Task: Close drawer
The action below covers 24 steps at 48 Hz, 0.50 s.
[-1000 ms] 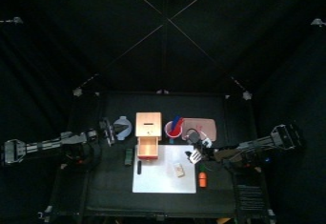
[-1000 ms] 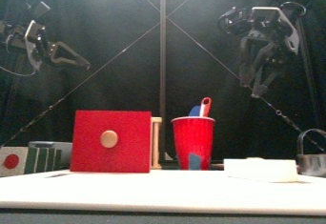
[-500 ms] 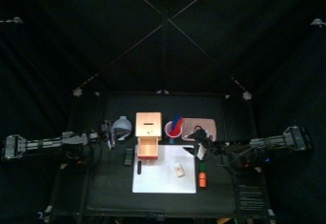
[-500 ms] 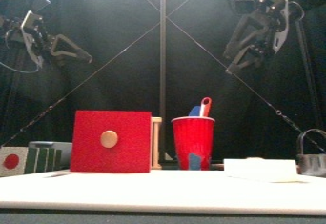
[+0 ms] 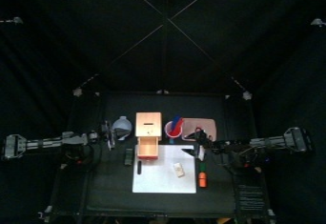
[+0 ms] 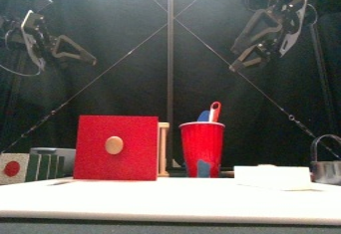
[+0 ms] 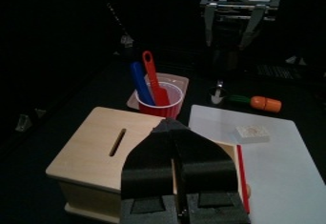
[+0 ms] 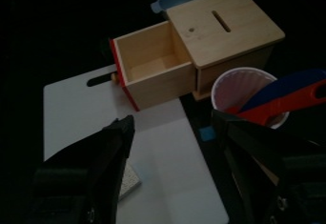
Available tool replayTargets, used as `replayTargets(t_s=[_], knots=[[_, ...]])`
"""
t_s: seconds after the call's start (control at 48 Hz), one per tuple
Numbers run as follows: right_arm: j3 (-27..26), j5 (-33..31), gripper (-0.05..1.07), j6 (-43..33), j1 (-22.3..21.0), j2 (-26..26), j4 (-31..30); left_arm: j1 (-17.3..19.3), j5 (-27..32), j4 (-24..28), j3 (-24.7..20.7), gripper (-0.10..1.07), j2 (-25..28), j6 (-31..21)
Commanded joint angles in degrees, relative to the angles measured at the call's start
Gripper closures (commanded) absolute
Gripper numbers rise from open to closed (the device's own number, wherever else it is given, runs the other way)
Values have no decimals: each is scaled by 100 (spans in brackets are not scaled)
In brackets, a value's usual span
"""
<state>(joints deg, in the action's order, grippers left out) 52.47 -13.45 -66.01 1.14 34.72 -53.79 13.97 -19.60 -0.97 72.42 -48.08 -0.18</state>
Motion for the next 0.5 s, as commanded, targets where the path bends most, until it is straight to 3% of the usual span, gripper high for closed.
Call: replayTargets(t_s=[0.0,0.479], knots=[[-44,35,8,0,-26,70,-26,-9,-53,-35,-202,86,26,-18],[35,35,8,-9,-176,62,-35,26,26,-88,-167,86,26,18]])
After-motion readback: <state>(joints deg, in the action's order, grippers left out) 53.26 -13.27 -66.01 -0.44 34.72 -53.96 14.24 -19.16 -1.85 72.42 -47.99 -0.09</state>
